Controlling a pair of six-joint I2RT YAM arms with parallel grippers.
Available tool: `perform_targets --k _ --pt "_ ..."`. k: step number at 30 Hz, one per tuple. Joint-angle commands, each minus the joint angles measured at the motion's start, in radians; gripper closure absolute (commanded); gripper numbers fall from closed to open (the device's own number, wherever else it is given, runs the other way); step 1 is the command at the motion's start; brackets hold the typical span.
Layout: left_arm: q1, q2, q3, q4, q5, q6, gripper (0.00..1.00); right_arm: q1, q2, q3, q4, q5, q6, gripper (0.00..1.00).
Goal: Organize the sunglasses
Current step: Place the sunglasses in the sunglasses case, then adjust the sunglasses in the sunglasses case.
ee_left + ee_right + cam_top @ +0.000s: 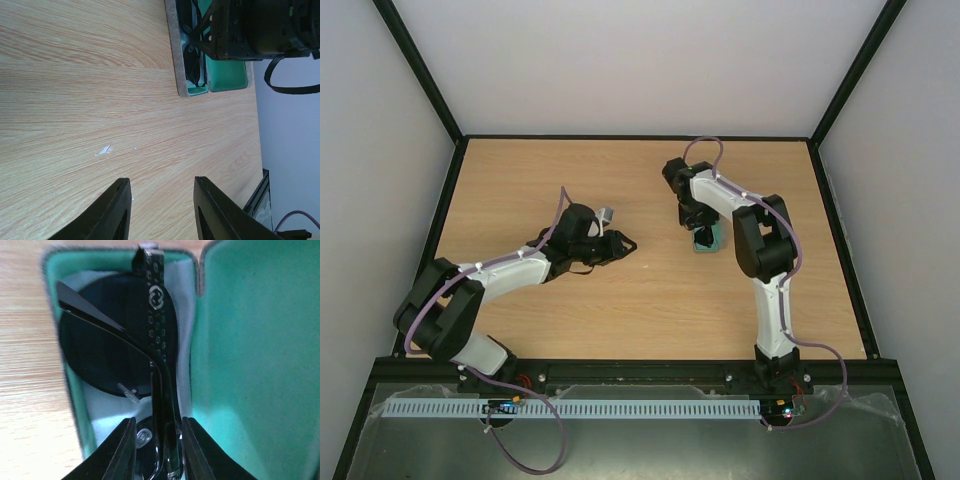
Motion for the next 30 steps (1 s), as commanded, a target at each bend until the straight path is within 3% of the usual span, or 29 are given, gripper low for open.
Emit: perform_targets --k 1,7,22,30 --pt "0.003 -0.013 0.002 0.004 -0.003 0.015 0.64 -0.029 -0.019 -0.048 0.017 -0.031 0.01 0.73" --pt "0.003 -0.007 0.006 0.001 -0.003 0.016 0.64 -0.041 -0.027 -0.07 0.041 -0.024 0.011 0.74" --pt "0.003 0.002 0.026 -0.019 -0.003 0.026 0.64 -0.041 -0.011 -0.067 0.046 0.035 0.017 0.94" --pt "0.003 0.004 0.024 -0.011 0.002 0.026 0.64 -0.04 -0.022 -0.054 0.031 0.082 0.022 0.98"
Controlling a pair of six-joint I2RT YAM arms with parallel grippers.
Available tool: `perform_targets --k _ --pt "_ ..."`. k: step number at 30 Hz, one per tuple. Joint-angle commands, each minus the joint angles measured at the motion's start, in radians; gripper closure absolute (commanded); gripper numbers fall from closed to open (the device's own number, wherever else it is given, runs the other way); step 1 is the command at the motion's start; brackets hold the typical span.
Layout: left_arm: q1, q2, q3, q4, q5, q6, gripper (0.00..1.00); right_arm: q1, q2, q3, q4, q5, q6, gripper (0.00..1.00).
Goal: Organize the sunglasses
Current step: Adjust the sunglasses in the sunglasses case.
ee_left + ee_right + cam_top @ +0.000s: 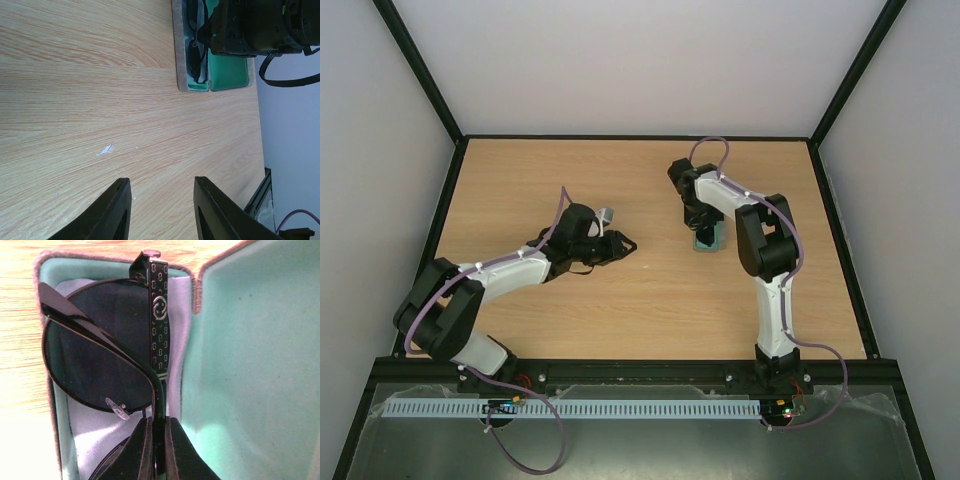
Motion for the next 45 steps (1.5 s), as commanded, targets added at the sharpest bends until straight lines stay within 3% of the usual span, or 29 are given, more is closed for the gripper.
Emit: perform_targets --k 1,33,37,40,45 --pt "0.004 0.004 0.022 -0.002 0.001 0.013 0.64 -0.004 -0.019 0.003 -0.039 0.064 0.018 0.98" --pt "0.006 0.007 -0.021 0.06 0.032 -0.007 0.64 0.061 0.129 0.105 -0.18 0.227 0.057 0.97" --pt "0.006 0.012 -0.024 0.063 0.034 -0.007 0.64 0.061 0.118 0.098 -0.173 0.21 0.054 0.81" --pt "0.006 0.014 -0.023 0.061 0.035 -0.005 0.64 0.061 0.096 0.096 -0.161 0.178 0.046 0.74" --pt "0.005 0.019 -0.021 0.061 0.035 -0.005 0.64 0.063 0.031 0.094 -0.137 0.127 0.035 0.71"
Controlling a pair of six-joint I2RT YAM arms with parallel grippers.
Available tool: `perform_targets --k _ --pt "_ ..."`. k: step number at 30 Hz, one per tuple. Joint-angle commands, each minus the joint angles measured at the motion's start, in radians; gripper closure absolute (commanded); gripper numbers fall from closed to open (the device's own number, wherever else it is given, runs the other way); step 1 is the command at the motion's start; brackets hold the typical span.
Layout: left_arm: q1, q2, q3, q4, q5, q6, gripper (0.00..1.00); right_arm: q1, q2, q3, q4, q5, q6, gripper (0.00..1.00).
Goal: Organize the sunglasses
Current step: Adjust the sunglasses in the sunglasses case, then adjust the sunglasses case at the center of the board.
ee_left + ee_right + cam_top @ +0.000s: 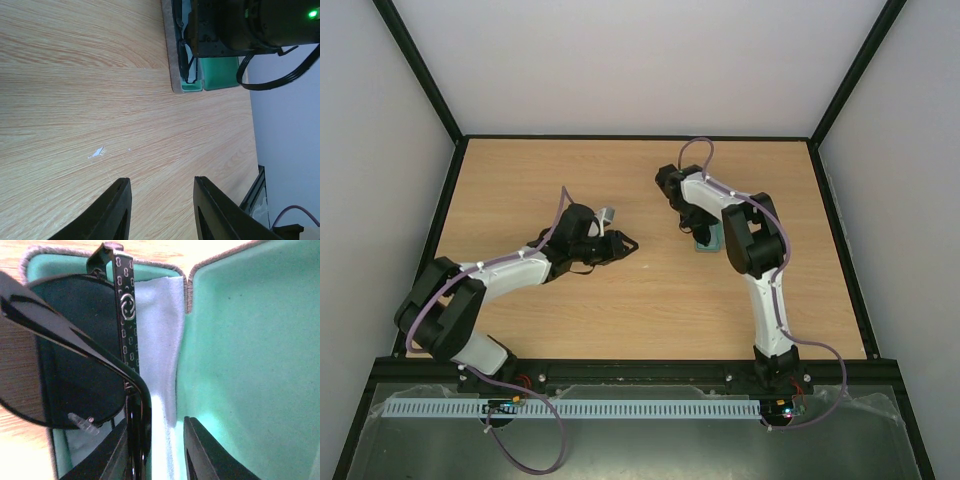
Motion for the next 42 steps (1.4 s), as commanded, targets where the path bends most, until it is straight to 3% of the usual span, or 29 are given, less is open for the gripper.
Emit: perform_targets --k 1,14,19,24,32,37,42 --pt "0.003 0.016 -0.009 0.015 0.011 0.0 0.64 0.003 -0.085 -0.002 -0.007 -0.072 -0.012 0.71" --pt "-0.009 0.036 0.02 -0.019 -0.003 0.012 0.64 -0.031 -0.298 -0.144 0.161 -0.445 -0.052 0.65" --pt "-0.011 0.046 0.026 -0.028 -0.007 0.018 0.64 -0.046 -0.39 -0.16 0.138 -0.371 -0.048 0.63" --pt "-0.015 0.055 0.033 -0.031 -0.01 0.02 0.64 -0.08 -0.437 -0.161 0.095 -0.261 -0.028 0.5" --pt "-0.021 0.061 0.044 -0.041 -0.009 0.026 0.64 -0.155 -0.414 -0.3 0.188 -0.357 -0.032 0.43" --pt "-0.021 0.051 0.038 -0.046 -0.012 0.026 0.64 -0.164 -0.381 -0.324 0.219 -0.349 -0.036 0.43" --pt "-0.023 0.046 0.032 -0.046 -0.017 0.023 0.64 -0.166 -0.373 -0.327 0.237 -0.381 -0.038 0.62"
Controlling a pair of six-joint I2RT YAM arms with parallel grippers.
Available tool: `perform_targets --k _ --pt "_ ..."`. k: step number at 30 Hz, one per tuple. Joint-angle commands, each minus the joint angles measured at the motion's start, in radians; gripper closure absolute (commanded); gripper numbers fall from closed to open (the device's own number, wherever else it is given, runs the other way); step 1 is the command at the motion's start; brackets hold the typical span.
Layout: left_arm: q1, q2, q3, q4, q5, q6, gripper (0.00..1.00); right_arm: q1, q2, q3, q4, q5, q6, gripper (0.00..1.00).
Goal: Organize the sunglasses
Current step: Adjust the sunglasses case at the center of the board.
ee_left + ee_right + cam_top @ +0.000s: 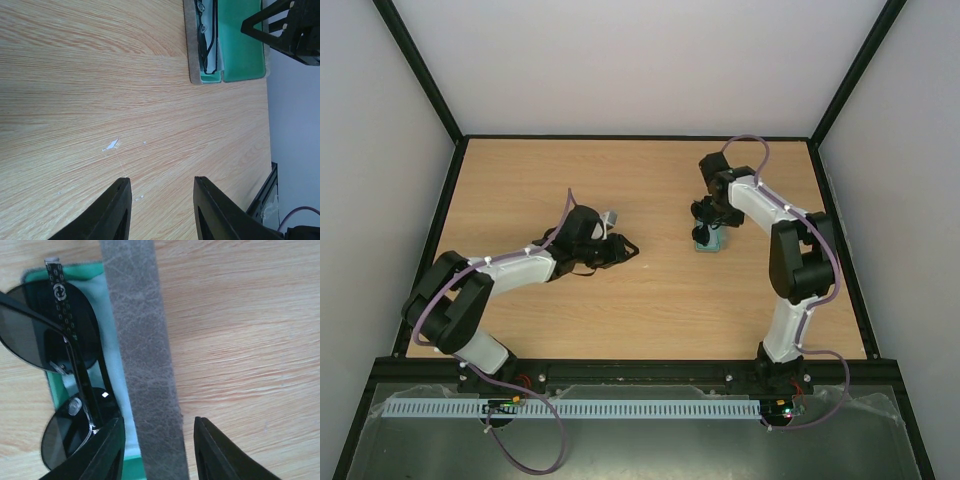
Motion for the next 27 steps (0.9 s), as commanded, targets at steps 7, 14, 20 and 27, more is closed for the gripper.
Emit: perform_targets --k 7,14,20,27 --pt "-0.016 -0.008 0.012 -0.005 -0.017 0.005 0.64 0.002 -0.03 -0.045 0.02 -0.065 0.004 0.81" --pt "-0.038 -0.016 0.007 -0.003 -0.028 -0.001 0.64 0.056 -0.091 -0.109 0.026 -0.067 0.002 0.85" --pt "-0.046 -0.052 -0.017 -0.003 -0.039 -0.011 0.64 0.193 -0.14 -0.135 -0.013 -0.025 0.033 0.85" --pt "-0.046 -0.217 -0.095 -0.056 -0.067 -0.018 0.64 0.391 -0.222 -0.194 -0.09 0.052 0.112 0.85"
